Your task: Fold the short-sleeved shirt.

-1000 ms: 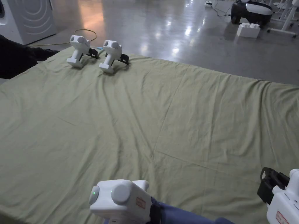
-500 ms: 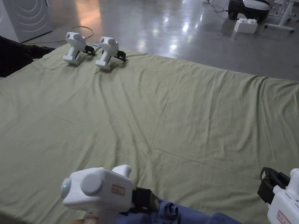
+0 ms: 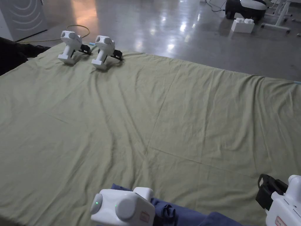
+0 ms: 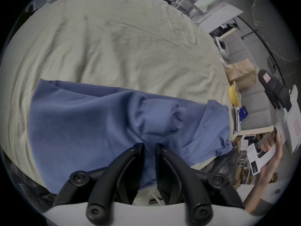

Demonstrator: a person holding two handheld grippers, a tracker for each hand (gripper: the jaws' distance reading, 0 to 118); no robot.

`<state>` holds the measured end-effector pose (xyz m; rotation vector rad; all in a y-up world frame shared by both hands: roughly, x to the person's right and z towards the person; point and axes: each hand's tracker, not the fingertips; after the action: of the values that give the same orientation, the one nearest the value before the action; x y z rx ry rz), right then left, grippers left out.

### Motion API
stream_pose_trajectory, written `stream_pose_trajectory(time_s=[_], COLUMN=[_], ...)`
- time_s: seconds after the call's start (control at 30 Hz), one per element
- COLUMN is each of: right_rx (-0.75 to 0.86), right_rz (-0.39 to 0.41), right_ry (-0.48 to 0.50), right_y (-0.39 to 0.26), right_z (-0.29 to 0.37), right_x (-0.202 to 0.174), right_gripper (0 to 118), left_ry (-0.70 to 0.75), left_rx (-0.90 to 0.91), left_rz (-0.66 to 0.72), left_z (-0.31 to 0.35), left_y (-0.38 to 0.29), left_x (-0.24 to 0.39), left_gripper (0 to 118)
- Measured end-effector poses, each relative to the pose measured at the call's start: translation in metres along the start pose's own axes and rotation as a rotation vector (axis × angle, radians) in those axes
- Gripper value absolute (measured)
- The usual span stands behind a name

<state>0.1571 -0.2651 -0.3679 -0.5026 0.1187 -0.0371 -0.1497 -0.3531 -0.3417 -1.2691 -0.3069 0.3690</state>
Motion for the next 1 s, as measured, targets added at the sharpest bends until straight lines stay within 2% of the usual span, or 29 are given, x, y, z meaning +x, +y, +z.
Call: stream_pose_trajectory(time_s=[0.13,0.3,0.43,0.47,0.5,0.53,0.57,0.63,0.73,0.87,1.0], right_rx=[-0.008,-0.014,-0.018,-0.016,-0.014,-0.012,-0.010,-0.006,-0.006,-0.013,-0.023], right_rz=[-0.005,-0.006,-0.010,-0.010,-0.010,-0.012,-0.014,-0.014,-0.013,-0.029,-0.045], right_ry=[-0.002,0.003,0.014,0.014,0.017,0.019,0.022,0.030,0.033,0.038,0.040], right_y=[-0.001,-0.002,-0.001,0.001,0.003,0.005,0.006,0.010,0.012,0.012,0.011], right_z=[0.001,0.000,0.001,0.001,0.002,0.002,0.003,0.003,0.000,-0.005,-0.007], right_x=[0.001,0.000,0.000,0.001,0.001,0.001,0.001,0.001,-0.001,-0.004,-0.006], right_gripper=[6,6,6,6,6,6,6,6,6,6,6], left_ry=[-0.023,-0.059,-0.150,-0.177,-0.193,-0.199,-0.206,-0.233,-0.198,-0.191,-0.347], left_rx=[0.011,0.024,0.052,0.078,0.108,0.122,0.135,0.176,0.231,0.268,0.177], left_rz=[-0.054,-0.038,-0.028,-0.034,-0.038,-0.034,-0.020,0.018,0.068,0.133,0.191], left_z=[-0.008,-0.017,0.010,0.023,0.036,0.047,0.060,0.081,0.100,0.102,0.075], left_y=[-0.006,-0.009,-0.010,-0.011,-0.012,-0.010,-0.010,-0.009,-0.005,-0.004,-0.002], left_x=[0.014,0.006,-0.011,-0.018,-0.028,-0.041,-0.056,-0.088,-0.137,-0.176,-0.209], left_gripper=[21,21,21,23,32,47,67,70,72,72,72])
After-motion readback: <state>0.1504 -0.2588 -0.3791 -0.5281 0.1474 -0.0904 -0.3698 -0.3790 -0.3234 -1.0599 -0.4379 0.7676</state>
